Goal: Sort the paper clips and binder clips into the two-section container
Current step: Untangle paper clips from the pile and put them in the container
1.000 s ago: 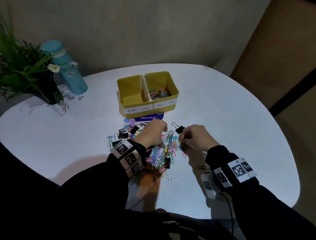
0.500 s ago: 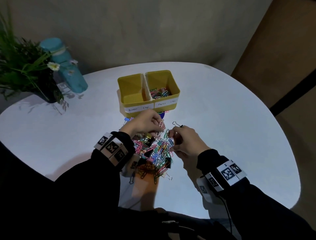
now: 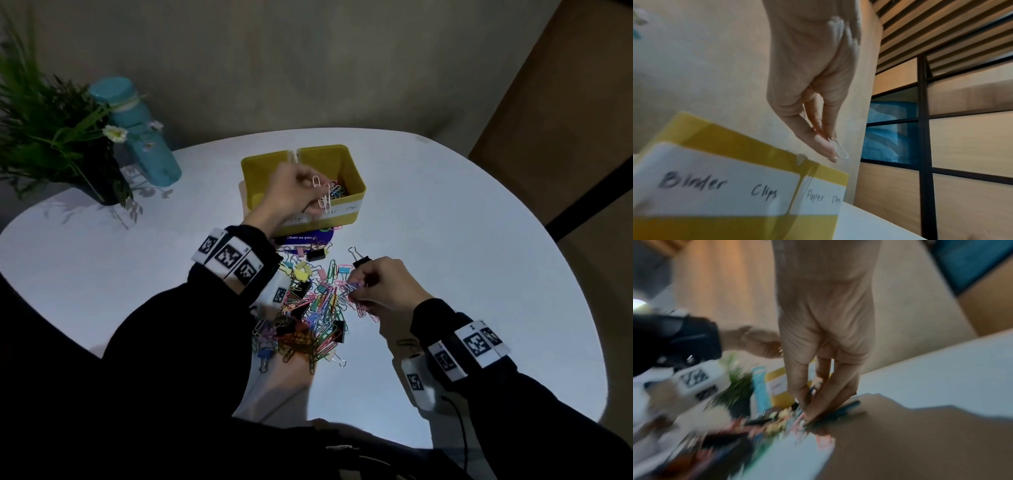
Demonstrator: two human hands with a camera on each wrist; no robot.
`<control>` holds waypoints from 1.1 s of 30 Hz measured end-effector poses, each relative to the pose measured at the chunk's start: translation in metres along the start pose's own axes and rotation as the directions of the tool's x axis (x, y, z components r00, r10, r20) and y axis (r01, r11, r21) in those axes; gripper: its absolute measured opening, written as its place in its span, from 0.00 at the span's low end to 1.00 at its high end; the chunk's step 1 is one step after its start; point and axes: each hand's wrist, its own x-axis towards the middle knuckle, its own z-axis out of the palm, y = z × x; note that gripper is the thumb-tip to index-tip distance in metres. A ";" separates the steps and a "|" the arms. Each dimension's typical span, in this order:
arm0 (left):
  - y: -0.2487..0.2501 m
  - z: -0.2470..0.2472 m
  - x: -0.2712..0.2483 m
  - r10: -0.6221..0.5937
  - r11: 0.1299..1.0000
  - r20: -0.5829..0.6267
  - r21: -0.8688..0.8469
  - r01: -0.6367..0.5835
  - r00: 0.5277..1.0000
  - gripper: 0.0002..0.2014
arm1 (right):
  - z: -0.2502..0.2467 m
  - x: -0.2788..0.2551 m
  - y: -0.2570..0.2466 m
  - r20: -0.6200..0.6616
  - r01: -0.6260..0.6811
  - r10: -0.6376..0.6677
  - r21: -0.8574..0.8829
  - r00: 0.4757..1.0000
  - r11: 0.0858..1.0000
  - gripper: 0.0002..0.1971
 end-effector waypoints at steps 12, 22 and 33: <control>0.010 0.022 0.051 0.141 0.949 -0.078 0.293 -0.113 0.987 0.10 | -0.067 -0.005 -0.033 0.059 -0.065 0.036 0.628 0.998 0.776 0.06; 0.007 -0.011 0.001 0.229 0.970 -0.194 0.124 -0.207 0.954 0.10 | -0.081 0.076 -0.093 -0.480 0.248 -0.084 0.289 0.873 0.925 0.04; -0.056 -0.047 -0.080 0.049 0.833 -0.055 0.553 -0.010 0.997 0.06 | -0.044 0.066 -0.087 -0.409 0.229 -0.501 -0.554 0.762 0.801 0.10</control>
